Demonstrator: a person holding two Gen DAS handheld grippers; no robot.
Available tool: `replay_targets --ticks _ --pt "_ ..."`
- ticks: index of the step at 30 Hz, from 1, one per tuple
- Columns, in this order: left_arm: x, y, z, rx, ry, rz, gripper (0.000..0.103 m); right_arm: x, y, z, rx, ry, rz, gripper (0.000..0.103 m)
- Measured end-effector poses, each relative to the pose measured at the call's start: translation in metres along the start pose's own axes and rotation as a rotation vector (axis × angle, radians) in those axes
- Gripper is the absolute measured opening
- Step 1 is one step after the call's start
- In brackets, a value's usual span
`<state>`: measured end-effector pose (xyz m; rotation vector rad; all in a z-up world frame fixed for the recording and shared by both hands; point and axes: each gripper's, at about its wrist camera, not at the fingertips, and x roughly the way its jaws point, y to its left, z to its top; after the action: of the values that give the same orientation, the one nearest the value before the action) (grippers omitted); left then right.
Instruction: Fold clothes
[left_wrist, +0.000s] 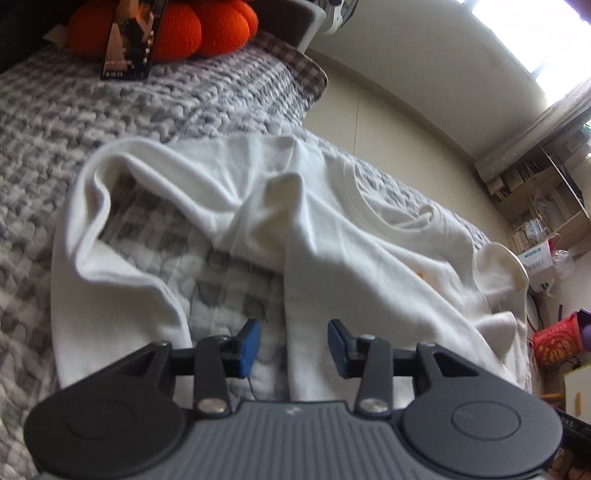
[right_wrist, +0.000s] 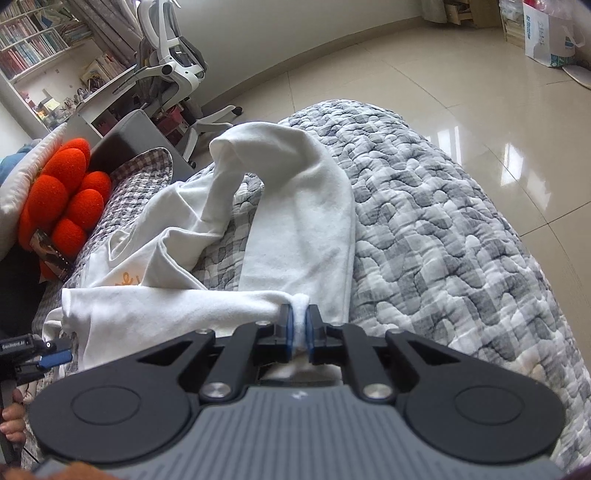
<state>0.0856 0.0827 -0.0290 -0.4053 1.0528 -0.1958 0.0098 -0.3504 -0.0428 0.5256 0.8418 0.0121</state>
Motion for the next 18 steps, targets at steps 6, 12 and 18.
replay_targets --ticks 6,12,18 --pt "0.0 0.014 -0.036 -0.094 0.07 -0.125 0.035 -0.006 -0.001 -0.004 0.019 0.004 0.02 0.012" --pt "-0.015 0.021 -0.053 -0.157 0.039 -0.119 0.004 -0.02 0.0 -0.007 0.027 -0.016 0.041 0.009" --pt "-0.066 0.036 -0.062 -0.181 -0.034 -0.148 0.003 -0.056 -0.001 -0.007 0.062 -0.071 0.167 0.009"
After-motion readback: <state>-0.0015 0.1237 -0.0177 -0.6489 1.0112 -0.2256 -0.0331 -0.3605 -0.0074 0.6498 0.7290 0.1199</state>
